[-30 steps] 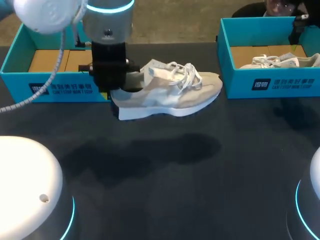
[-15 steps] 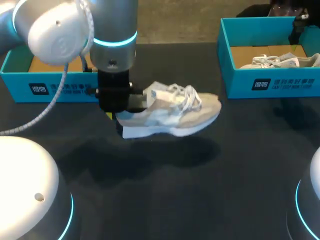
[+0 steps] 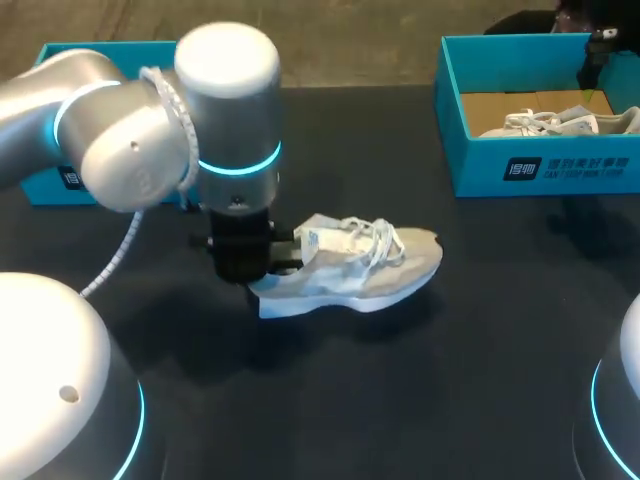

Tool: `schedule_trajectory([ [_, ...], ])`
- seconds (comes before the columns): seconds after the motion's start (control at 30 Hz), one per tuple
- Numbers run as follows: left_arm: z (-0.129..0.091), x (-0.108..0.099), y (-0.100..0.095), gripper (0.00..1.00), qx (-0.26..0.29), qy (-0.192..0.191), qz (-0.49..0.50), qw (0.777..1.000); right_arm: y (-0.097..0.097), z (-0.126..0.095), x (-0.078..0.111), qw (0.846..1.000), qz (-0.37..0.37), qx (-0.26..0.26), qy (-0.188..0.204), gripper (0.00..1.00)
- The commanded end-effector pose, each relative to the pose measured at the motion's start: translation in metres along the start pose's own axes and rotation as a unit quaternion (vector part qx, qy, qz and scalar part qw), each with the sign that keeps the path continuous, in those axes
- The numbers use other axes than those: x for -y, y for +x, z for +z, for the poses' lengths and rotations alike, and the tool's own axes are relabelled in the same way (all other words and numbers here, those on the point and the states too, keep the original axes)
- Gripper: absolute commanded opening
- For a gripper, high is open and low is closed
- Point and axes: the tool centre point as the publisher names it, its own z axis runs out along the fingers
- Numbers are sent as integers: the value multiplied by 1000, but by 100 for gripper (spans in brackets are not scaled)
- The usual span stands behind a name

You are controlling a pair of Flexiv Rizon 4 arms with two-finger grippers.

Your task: Take the shoe out of the shoebox, open the shoe tongue, remove and reinsert the insole, then place the shoe into the shoebox

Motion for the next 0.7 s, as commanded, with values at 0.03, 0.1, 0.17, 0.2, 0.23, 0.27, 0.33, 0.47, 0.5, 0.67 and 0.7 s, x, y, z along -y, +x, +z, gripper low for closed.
schedule_trajectory([
  [0.03, 18, -6, -10, 0, -5, 1, 3, 1000, 0, 0, 1, 1000, 0, 0, -1, 100],
  [0.1, 22, -7, -10, 0, -7, 3, 5, 1000, 0, 0, 1, 1000, 0, 0, -1, 100],
  [0.17, 26, -8, -11, 0, -9, 5, 9, 1000, 0, 0, 1, 1000, 0, 0, -1, 100],
  [0.2, 29, -8, -12, 0, -10, 5, 13, 1000, 0, 0, 1, 1000, 0, 0, -1, 100],
  [0.23, 32, -9, -12, 0, -13, 7, 14, 1000, 0, 0, 1, 1000, 0, 0, -1, 100],
  [0.27, 33, -9, -12, 0, -13, 8, 17, 1000, 0, 0, 1, 1000, 0, 0, -1, 100],
  [0.33, 37, -8, -13, 0, -17, 11, 19, 1000, 0, 0, 1, 1000, 0, 0, -1, 100],
  [0.47, 44, -5, -15, 0, -24, 13, 25, 999, 0, 0, 1, 1000, 0, 0, -1, 100],
  [0.5, 46, -4, -16, 0, -29, 15, 29, 999, 0, 0, 1, 1000, 0, 0, -1, 100],
  [0.67, 57, -3, -18, 0, -34, 11, 31, 999, 0, 0, 1, 1000, 0, 0, -1, 100],
  [0.7, 58, -2, -18, 0, -35, 13, 30, 999, 0, 0, 1, 1000, 0, 0, -1, 100],
])
